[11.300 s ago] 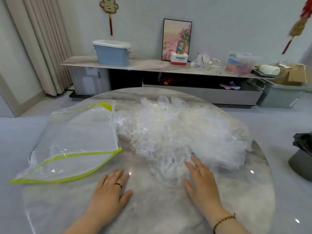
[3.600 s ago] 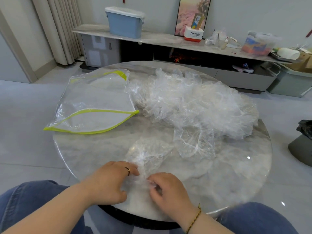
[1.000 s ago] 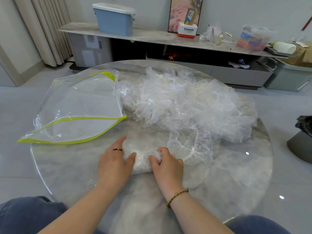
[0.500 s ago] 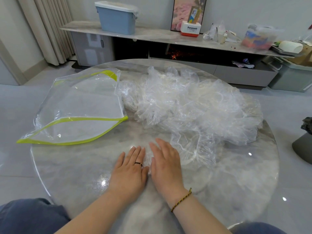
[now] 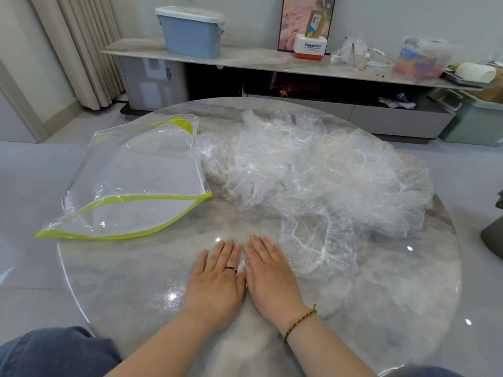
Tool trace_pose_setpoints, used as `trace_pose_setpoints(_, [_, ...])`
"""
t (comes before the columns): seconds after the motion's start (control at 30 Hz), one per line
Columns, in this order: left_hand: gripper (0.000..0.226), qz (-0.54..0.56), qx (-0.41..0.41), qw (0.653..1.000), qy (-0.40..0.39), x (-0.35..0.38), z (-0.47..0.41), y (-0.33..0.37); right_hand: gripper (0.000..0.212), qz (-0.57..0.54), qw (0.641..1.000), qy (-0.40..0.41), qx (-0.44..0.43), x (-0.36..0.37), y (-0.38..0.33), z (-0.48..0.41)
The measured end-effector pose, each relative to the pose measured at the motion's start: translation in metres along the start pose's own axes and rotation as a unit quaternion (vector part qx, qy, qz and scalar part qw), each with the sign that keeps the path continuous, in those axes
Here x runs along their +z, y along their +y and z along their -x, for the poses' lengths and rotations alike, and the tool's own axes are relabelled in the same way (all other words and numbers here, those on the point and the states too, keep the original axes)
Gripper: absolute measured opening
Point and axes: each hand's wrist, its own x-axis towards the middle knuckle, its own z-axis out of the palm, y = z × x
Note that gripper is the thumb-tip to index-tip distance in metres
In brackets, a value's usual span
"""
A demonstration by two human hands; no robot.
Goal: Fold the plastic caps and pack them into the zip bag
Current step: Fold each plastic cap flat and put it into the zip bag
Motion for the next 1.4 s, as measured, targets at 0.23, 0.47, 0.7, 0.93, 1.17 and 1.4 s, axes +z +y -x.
trace_pose_setpoints(0.23, [0.050, 0.131, -0.022, 0.990, 0.049, -0.022, -0.012, -0.018, 0.026, -0.095, 0.979, 0.174, 0.052, -0.015, 0.006, 0.015])
trace_pose_setpoints(0.47, [0.045, 0.128, -0.060, 0.990, -0.002, -0.028, -0.013, -0.020, 0.042, -0.008, 0.991, 0.009, 0.132, -0.030, 0.008, 0.023])
trace_pose_setpoints(0.7, [0.015, 0.176, -0.069, 0.982, -0.006, -0.030, -0.006, -0.018, 0.031, -0.078, 0.988, 0.053, 0.119, -0.026, 0.004, 0.024])
trace_pose_setpoints(0.93, [0.021, 0.606, -0.111, 0.784, 0.076, -0.035, -0.003, -0.013, 0.064, -0.569, 0.786, 0.090, 0.225, -0.032, -0.001, 0.019])
trace_pose_setpoints(1.17, [0.021, 0.594, -0.095, 0.793, 0.096, -0.046, 0.013, -0.011, 0.012, -0.644, 0.731, 0.064, 0.215, -0.023, -0.002, 0.018])
trace_pose_setpoints(1.4, [0.019, 0.094, -0.079, 0.922, 0.368, -0.077, 0.039, -0.099, 0.024, -0.629, 0.748, 0.083, 0.197, -0.030, -0.010, 0.014])
